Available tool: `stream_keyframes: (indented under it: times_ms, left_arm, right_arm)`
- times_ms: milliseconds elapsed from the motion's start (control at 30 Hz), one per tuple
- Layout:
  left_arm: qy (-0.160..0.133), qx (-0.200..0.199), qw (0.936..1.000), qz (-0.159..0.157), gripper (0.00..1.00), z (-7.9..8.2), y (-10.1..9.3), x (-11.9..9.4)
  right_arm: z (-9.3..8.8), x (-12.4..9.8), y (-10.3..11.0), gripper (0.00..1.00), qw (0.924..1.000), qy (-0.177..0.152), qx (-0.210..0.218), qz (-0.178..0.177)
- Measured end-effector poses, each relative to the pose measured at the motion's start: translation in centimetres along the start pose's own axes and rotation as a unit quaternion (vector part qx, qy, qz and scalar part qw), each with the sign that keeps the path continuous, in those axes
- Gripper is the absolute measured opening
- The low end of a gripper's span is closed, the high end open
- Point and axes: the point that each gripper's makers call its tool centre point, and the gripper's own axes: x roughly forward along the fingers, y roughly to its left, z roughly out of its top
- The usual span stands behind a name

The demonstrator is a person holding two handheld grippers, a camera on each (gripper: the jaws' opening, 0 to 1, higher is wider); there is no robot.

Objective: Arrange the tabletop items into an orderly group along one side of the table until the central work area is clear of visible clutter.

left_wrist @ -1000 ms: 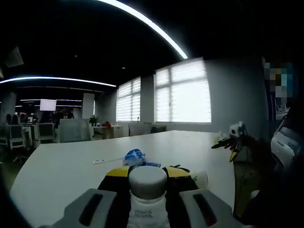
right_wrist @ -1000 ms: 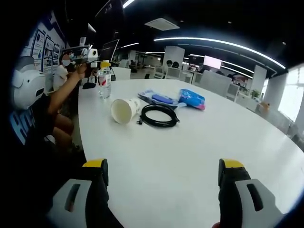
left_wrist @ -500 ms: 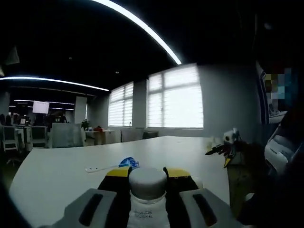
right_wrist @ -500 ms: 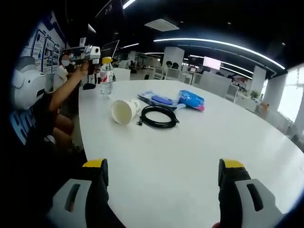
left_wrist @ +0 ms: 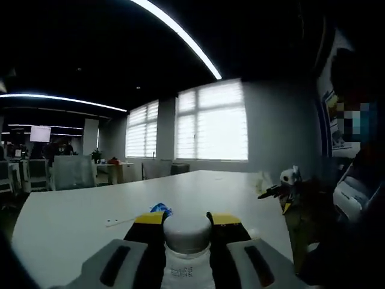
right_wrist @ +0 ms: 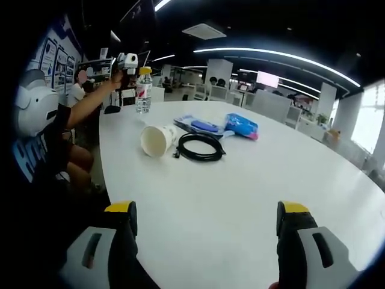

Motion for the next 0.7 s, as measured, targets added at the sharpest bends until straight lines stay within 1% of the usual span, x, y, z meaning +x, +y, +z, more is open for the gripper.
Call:
stream_keyframes:
  times_ms: [67, 100, 233, 300, 400, 533, 600, 700]
  left_arm:
    - [0.004, 0.001, 1.0000, -0.007, 0.23, 0.0, 0.5, 0.5]
    - [0.009, -0.004, 0.9999, -0.004, 0.23, -0.1, 1.0, 0.7]
    - [0.010, -0.008, 0.9999, -0.007, 0.23, -0.4, 2.2, 1.1]
    - [0.005, 0.007, 0.9999, -0.014, 0.23, -0.4, 3.0, 1.2]
    - [0.002, 0.013, 0.9997, -0.021, 0.23, -0.3, 4.0, 1.3]
    - [0.004, 0.041, 0.9981, -0.046, 0.23, 0.0, 5.0, 1.5]
    - [0.007, 0.041, 0.9979, -0.049, 0.23, 0.1, 5.6, 1.6]
    - [0.014, 0.043, 0.9974, -0.056, 0.23, -0.1, 6.4, 1.6]
  right_arm:
    - [0.1, 0.1, 0.0, 0.93, 1.0000, -0.001, -0.001, 0.001]
    - [0.3, 0.1, 0.0, 0.93, 1.0000, -0.002, -0.001, 0.001]
    - [0.5, 0.2, 0.0, 0.93, 1.0000, -0.005, -0.002, 0.000]
    - [0.5, 0.1, 0.0, 0.93, 1.0000, -0.005, -0.002, 0.000]
    - [0.4, -0.1, -0.2, 0.93, 1.0000, -0.004, -0.001, -0.004]
    - [0.4, -0.4, -0.5, 0.93, 0.9999, -0.004, 0.000, -0.010]
    - [0.4, -0.5, -0.5, 0.93, 0.9999, -0.004, 0.001, -0.011]
    - [0.3, -0.5, -0.7, 0.93, 0.9999, -0.003, 0.002, -0.016]
